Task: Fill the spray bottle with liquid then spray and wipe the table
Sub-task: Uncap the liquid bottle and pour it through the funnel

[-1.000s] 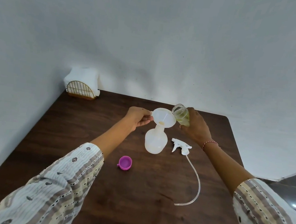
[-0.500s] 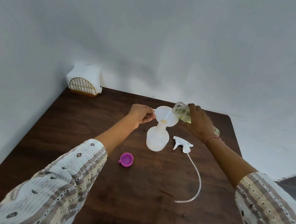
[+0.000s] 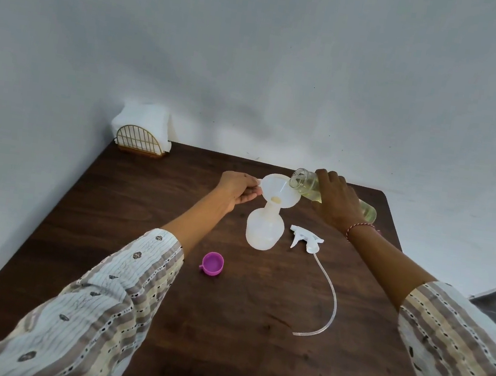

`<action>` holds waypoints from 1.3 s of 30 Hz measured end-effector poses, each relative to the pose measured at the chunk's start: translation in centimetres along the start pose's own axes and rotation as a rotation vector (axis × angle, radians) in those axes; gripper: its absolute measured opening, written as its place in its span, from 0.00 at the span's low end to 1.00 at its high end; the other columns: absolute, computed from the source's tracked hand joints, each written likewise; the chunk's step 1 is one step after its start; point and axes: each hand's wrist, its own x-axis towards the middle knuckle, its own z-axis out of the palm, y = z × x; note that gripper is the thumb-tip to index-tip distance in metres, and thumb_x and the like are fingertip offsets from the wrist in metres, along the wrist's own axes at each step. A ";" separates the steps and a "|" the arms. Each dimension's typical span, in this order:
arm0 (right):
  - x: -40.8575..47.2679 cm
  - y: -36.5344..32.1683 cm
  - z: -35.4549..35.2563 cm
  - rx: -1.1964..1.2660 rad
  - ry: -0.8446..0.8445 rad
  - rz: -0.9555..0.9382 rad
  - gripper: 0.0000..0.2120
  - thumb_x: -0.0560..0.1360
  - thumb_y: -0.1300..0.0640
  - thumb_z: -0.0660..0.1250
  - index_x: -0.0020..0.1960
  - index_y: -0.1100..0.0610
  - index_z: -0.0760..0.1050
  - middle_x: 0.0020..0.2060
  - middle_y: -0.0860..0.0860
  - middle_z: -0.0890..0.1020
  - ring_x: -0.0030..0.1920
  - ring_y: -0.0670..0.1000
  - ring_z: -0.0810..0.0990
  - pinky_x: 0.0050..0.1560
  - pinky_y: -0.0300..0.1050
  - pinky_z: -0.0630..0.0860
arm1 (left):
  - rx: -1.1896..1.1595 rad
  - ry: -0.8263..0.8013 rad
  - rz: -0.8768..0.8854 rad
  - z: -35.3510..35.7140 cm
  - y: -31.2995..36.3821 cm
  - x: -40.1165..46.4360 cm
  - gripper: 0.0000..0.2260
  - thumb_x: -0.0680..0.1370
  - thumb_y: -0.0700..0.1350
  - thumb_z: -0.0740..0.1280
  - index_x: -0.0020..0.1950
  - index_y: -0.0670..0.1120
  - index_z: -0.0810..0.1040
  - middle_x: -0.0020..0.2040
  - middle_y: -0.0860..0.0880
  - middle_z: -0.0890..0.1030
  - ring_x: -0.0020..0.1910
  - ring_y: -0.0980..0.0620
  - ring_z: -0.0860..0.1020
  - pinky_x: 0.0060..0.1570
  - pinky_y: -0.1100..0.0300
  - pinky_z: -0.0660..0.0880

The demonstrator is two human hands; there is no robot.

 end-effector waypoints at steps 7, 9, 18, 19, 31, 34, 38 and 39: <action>0.2 0.2 0.0 -0.018 -0.011 -0.007 0.24 0.72 0.56 0.66 0.65 0.61 0.64 0.56 0.60 0.73 0.56 0.62 0.72 0.51 0.54 0.70 | -0.018 -0.007 -0.010 -0.1 -0.2 -0.1 0.03 0.77 0.34 0.65 0.45 0.39 0.78 0.36 0.45 0.79 0.34 0.55 0.79 0.37 0.66 0.78; 0.2 0.3 0.1 -0.026 -0.005 -0.007 0.23 0.72 0.57 0.65 0.65 0.60 0.64 0.56 0.59 0.73 0.56 0.62 0.72 0.51 0.54 0.70 | -0.021 -0.006 -0.008 -0.1 -0.1 -0.1 0.05 0.77 0.34 0.65 0.42 0.41 0.77 0.36 0.45 0.79 0.34 0.55 0.78 0.36 0.67 0.78; 0.6 0.3 0.1 -0.072 0.015 -0.022 0.21 0.72 0.62 0.64 0.64 0.60 0.64 0.55 0.59 0.73 0.55 0.61 0.73 0.47 0.52 0.69 | -0.012 -0.003 -0.009 0.0 -0.2 0.2 0.05 0.77 0.35 0.64 0.51 0.37 0.78 0.36 0.45 0.79 0.34 0.55 0.78 0.36 0.67 0.77; 0.6 0.3 0.1 -0.076 0.015 -0.022 0.21 0.72 0.62 0.64 0.64 0.60 0.65 0.55 0.59 0.73 0.55 0.61 0.73 0.47 0.52 0.70 | -0.010 -0.003 -0.009 -0.1 -0.2 0.2 0.05 0.77 0.35 0.64 0.51 0.37 0.78 0.36 0.45 0.79 0.34 0.55 0.78 0.37 0.67 0.77; 0.7 0.1 0.2 -0.070 0.020 -0.041 0.21 0.72 0.60 0.65 0.64 0.60 0.64 0.55 0.59 0.73 0.55 0.61 0.73 0.48 0.52 0.69 | -0.045 -0.003 -0.038 0.0 -0.2 0.1 0.05 0.77 0.34 0.64 0.51 0.36 0.78 0.36 0.45 0.79 0.34 0.55 0.78 0.37 0.66 0.77; 0.7 0.1 0.3 -0.067 0.021 -0.042 0.21 0.72 0.60 0.65 0.64 0.60 0.65 0.55 0.58 0.73 0.55 0.61 0.73 0.47 0.51 0.69 | -0.046 0.007 -0.042 0.0 -0.2 0.2 0.06 0.77 0.34 0.64 0.51 0.36 0.78 0.35 0.45 0.79 0.34 0.55 0.78 0.37 0.66 0.77; 0.7 0.0 0.3 -0.068 0.025 -0.046 0.21 0.72 0.61 0.65 0.63 0.60 0.65 0.54 0.58 0.73 0.54 0.61 0.73 0.48 0.52 0.69 | -0.042 0.018 -0.037 0.1 -0.2 0.3 0.06 0.77 0.34 0.64 0.52 0.36 0.78 0.36 0.45 0.79 0.34 0.55 0.78 0.38 0.66 0.77; 0.7 0.0 0.3 -0.073 0.025 -0.049 0.20 0.72 0.61 0.64 0.63 0.60 0.65 0.54 0.58 0.73 0.54 0.60 0.73 0.48 0.51 0.69 | -0.041 0.018 -0.034 0.1 -0.2 0.3 0.06 0.77 0.34 0.64 0.52 0.36 0.78 0.36 0.45 0.79 0.34 0.55 0.78 0.38 0.66 0.77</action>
